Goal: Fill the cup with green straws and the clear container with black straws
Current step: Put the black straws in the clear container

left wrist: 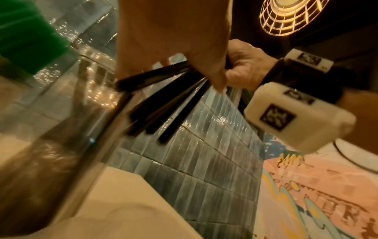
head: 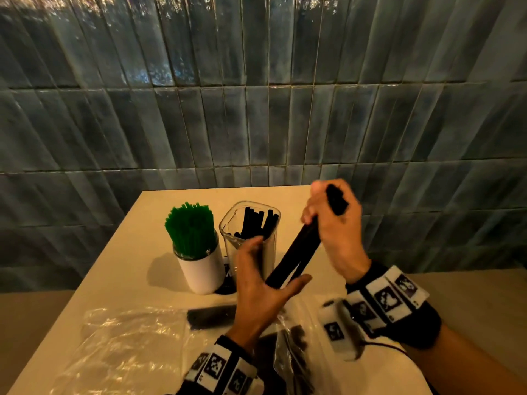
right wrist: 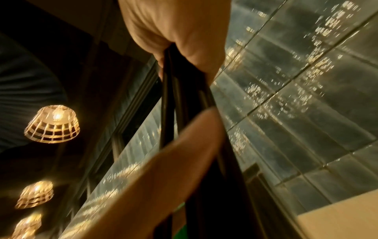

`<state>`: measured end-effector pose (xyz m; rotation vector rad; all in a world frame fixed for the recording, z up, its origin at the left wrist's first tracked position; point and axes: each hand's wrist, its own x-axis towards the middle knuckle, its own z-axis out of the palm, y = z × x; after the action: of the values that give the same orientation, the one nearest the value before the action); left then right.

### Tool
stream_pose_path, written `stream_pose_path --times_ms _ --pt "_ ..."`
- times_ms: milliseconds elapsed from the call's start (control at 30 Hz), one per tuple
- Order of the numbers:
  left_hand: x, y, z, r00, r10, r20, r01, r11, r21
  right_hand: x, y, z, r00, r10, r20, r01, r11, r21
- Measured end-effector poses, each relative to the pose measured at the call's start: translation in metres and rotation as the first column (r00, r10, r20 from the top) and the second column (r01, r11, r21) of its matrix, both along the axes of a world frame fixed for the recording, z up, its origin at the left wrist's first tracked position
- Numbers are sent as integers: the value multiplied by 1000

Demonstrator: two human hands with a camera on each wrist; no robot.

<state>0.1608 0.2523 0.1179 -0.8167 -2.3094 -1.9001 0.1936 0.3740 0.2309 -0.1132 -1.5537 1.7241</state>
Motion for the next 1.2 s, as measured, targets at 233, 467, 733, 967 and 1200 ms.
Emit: stream_pose_path --times_ms 233,467,733,967,1200 --pt "-26 1 -17 934 244 261 -270 960 70 12 52 23 967 -224 -122 187 948 -258" --pt "-62 27 -21 919 336 206 -313 940 -135 27 69 20 944 -307 -121 245 897 -368" --pt "-46 14 -13 961 61 -271 -89 992 -93 43 82 41 919 -312 -240 186 882 -434" --pt "-47 2 -20 913 -201 -354 101 954 -282 39 67 33 912 -352 -211 234 868 -438" --pt "-34 3 -14 938 -202 -281 158 972 -174 25 32 27 891 -392 -228 306 891 -335"
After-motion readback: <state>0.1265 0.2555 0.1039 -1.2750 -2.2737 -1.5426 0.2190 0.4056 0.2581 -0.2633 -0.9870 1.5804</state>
